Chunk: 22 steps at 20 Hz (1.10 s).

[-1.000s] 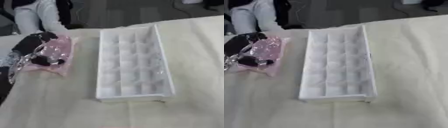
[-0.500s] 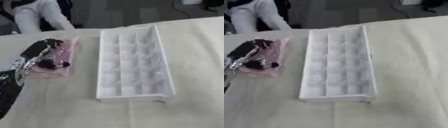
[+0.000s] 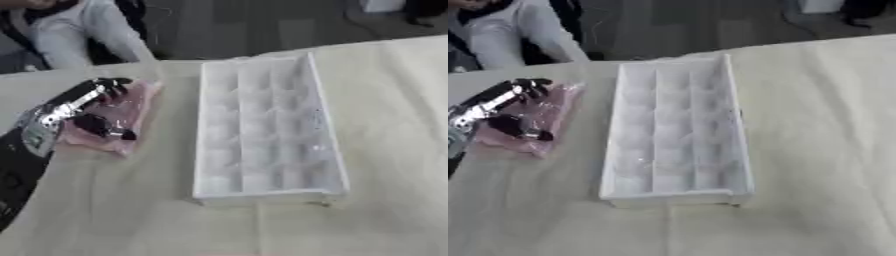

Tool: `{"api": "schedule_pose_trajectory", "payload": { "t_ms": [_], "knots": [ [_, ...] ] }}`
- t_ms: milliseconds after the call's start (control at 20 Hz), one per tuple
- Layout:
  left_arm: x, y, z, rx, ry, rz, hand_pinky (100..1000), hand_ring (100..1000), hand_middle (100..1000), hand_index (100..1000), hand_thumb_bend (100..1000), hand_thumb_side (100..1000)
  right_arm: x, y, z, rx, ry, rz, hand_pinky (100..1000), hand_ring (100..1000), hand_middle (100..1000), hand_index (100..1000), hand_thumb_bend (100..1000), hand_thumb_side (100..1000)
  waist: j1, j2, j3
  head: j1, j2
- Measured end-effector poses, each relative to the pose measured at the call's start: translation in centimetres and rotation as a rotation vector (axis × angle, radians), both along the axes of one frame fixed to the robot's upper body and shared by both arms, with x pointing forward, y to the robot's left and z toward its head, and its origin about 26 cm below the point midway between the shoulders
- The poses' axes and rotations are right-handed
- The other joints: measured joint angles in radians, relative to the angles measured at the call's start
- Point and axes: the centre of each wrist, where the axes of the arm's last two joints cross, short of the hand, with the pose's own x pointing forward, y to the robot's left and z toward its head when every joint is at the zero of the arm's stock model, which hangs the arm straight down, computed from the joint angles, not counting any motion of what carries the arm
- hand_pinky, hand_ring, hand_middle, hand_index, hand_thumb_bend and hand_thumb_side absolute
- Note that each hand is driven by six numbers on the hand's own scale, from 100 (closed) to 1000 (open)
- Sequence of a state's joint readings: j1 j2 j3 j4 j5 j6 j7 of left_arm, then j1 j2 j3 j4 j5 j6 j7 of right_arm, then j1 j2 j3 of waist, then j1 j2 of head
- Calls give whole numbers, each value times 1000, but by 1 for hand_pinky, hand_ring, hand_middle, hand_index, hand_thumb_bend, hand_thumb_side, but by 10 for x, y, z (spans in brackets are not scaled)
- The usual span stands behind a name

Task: Pick up objects on the table and place them in the box.

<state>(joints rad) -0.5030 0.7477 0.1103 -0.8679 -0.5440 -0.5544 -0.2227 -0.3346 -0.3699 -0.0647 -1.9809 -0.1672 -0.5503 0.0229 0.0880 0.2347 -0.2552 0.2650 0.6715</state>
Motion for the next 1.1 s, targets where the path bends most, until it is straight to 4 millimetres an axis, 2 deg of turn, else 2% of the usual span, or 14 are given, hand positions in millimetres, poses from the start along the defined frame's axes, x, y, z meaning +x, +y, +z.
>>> {"api": "schedule_pose_trajectory", "payload": {
  "t_ms": [150,300,400,500,550,600,650,750,800,950,1100],
  "knots": [
    [2,-4,4,14,3,-8,134,442,538,852,710,339,0,0,0,0,-1,0,815,847,857,792,371,1000,0,1,-2,1,0],
    [4,-9,4,31,3,-23,148,443,537,818,705,393,0,1,0,6,0,2,815,847,857,791,374,1000,0,2,-2,1,0],
    [5,-11,6,73,7,-37,139,432,520,779,640,377,0,1,-1,7,0,2,815,847,857,791,375,1000,1,3,-3,1,0],
    [4,-10,5,74,0,-51,100,403,466,691,448,243,0,1,-1,7,0,2,815,847,856,791,377,1000,1,3,-3,1,0],
    [4,-10,4,73,-5,-55,100,339,372,527,237,100,0,1,-1,7,0,2,815,847,856,791,377,1000,2,3,-2,1,0],
    [3,-11,3,70,-15,-56,100,256,273,394,119,100,0,1,-1,7,0,2,816,847,856,791,377,1000,2,3,-1,1,0],
    [3,-11,2,65,-31,-53,100,219,232,344,100,100,0,1,-1,7,0,2,816,847,856,791,378,1000,2,4,-1,1,0],
    [2,-13,1,54,-74,-37,100,100,100,176,100,100,0,1,-1,7,1,2,815,847,856,791,383,1000,2,6,0,1,0],
    [2,-14,0,54,-97,-34,100,100,100,150,100,100,0,1,-1,7,1,2,811,847,856,791,385,1000,2,7,1,1,0],
    [3,-22,-1,113,-162,-55,100,100,100,124,216,100,0,1,-1,4,3,2,804,846,855,790,388,1000,2,7,3,1,0],
    [4,-29,-2,143,-228,-84,100,100,100,124,229,100,0,1,-1,3,5,3,803,845,854,790,390,1000,2,7,3,1,0]
  ]
}}
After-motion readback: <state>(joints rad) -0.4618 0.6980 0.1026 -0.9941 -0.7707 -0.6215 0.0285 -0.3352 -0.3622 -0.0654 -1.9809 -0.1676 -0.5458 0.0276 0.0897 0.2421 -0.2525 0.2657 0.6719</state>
